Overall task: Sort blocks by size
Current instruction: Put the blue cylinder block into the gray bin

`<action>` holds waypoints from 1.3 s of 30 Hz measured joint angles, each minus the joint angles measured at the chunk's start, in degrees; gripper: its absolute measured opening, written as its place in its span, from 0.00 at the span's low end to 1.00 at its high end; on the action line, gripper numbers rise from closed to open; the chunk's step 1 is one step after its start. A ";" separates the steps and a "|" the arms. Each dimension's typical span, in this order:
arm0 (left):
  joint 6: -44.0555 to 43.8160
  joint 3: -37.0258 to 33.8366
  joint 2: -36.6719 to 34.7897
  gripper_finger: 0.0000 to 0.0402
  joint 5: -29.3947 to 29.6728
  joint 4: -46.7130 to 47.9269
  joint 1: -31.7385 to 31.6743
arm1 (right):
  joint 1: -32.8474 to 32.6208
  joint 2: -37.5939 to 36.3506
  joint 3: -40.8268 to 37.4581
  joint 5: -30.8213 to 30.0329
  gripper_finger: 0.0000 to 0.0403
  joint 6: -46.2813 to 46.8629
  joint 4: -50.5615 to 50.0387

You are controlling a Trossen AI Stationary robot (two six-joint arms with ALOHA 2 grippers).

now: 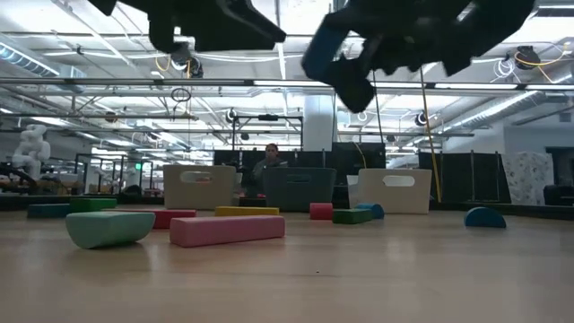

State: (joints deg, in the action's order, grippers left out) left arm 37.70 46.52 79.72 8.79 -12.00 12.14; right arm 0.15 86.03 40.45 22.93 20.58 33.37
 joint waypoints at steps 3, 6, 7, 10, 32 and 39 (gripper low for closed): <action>1.84 0.00 2.14 0.49 -0.42 -0.53 0.00 | 1.63 2.77 0.11 1.44 0.70 2.04 4.61; 1.87 -0.02 4.26 0.49 -0.28 -3.32 0.00 | 2.87 5.09 0.73 2.01 0.70 2.73 5.45; 1.87 -0.04 4.72 0.49 -0.25 -4.27 0.02 | 3.08 5.76 0.97 2.40 0.70 2.75 5.32; 2.08 0.15 6.24 0.49 1.19 -8.22 -0.15 | 3.31 7.81 1.98 2.62 0.70 2.78 5.93; -1.11 0.04 8.04 0.46 7.98 -8.47 -0.44 | 3.35 9.19 4.02 4.21 0.70 3.52 6.28; -0.28 0.00 8.04 0.39 9.61 -8.16 -0.39 | 3.48 9.19 4.02 4.39 0.70 3.66 5.58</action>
State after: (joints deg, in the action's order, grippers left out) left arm 37.42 46.52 87.77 18.40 -20.16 11.75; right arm 3.63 95.22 44.47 27.32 24.24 38.95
